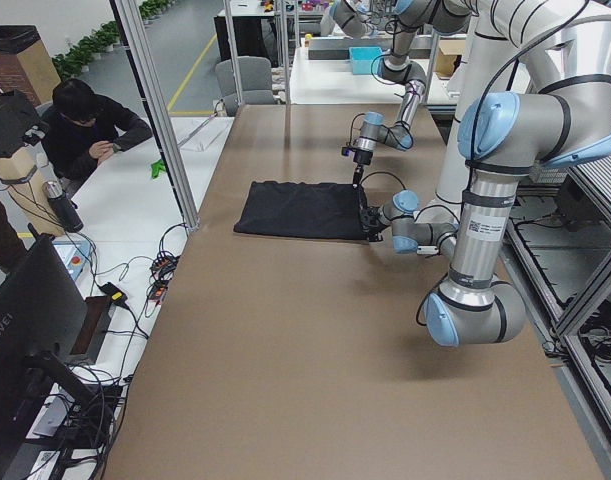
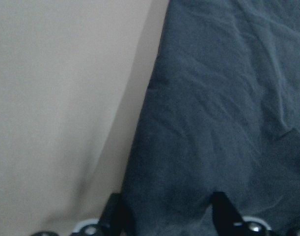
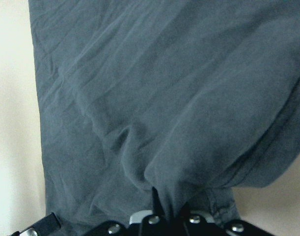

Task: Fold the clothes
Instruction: 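Lift the near edge with both grippers and fold it away from the robot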

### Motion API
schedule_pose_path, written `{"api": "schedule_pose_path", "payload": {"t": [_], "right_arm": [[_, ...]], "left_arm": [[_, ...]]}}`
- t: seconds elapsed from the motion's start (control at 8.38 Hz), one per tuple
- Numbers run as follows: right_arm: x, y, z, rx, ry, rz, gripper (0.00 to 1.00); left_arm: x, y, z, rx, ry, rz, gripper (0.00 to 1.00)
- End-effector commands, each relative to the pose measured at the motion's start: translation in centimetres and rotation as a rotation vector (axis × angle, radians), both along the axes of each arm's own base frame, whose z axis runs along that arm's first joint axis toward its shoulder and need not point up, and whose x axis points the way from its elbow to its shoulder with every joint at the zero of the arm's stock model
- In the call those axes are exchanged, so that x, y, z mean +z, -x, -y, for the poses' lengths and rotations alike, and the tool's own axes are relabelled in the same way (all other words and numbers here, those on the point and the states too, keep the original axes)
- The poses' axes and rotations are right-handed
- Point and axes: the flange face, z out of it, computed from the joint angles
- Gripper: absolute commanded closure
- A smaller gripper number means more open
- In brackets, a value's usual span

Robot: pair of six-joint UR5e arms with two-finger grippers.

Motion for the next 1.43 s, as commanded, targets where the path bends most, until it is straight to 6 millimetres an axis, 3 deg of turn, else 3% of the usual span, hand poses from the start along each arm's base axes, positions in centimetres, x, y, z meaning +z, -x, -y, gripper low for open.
{"api": "schedule_pose_path", "payload": {"t": [0.0,0.24,0.36,0.6,0.84,1.07,1.31], "right_arm": [[-0.1,-0.1,0.0,-0.001,-0.002,0.003,1.0],[-0.6,-0.9,-0.3,-0.007,-0.004,0.015,1.0],[-1.2,-2.5,-1.4,-0.017,-0.009,0.03,1.0],[0.7,-5.6,-5.4,-0.072,-0.002,0.041,1.0],[1.0,-8.1,-8.0,-0.102,0.03,0.076,1.0],[0.7,-8.6,-9.7,-0.139,0.033,0.117,1.0],[-0.7,-7.9,-9.4,-0.125,0.035,0.151,1.0]], "left_arm": [[-2.2,1.2,0.2,-0.004,-0.006,-0.046,1.0],[-3.0,2.5,0.3,-0.006,-0.019,-0.065,1.0],[-3.7,4.6,-0.1,-0.005,-0.031,-0.089,1.0],[-5.0,9.7,-2.2,0.007,-0.042,-0.15,1.0],[-8.1,10.4,-7.3,0.046,-0.055,-0.229,1.0],[-8.9,9.6,-10.1,0.049,-0.059,-0.247,1.0],[-8.7,9.6,-9.5,0.049,-0.075,-0.233,1.0]]}}
